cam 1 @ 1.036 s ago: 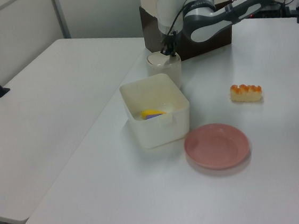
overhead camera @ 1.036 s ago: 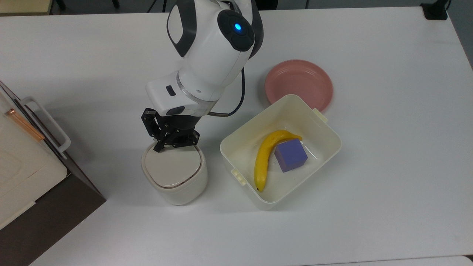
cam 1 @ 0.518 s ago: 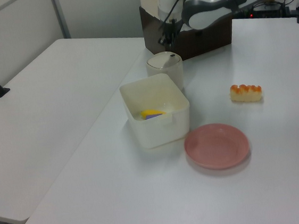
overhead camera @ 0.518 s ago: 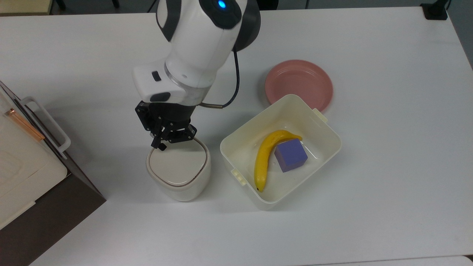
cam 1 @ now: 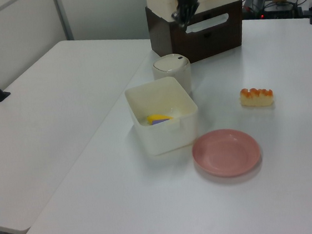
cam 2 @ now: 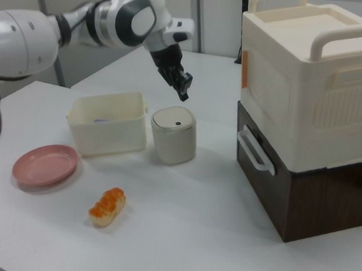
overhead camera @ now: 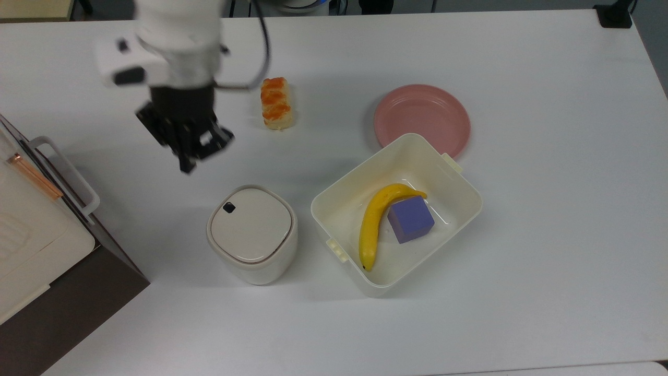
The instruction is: Close the trash can
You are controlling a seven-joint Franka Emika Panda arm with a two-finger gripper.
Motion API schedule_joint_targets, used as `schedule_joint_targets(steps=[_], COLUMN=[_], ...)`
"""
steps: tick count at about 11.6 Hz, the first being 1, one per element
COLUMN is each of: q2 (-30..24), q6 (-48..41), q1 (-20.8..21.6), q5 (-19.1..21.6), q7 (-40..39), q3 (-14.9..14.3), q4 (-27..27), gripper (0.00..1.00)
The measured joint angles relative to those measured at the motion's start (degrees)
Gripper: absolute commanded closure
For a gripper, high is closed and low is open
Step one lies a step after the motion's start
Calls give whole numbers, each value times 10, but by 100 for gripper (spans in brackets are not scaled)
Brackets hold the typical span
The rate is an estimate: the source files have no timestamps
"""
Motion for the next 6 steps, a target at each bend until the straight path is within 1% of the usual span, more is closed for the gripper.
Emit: schedule_joint_targets(steps=[1,2,5,6], q2=[-20,-34,-52,-59], q6=[-37,-71,-140,-162], q1=[-18,-30,-49,-57], q5=[40,67,105,120], q7=[-52,-91,-164,-185], q3=[0,0,0,0], q4=[0,0,0,0], gripper=[100,100,100,98])
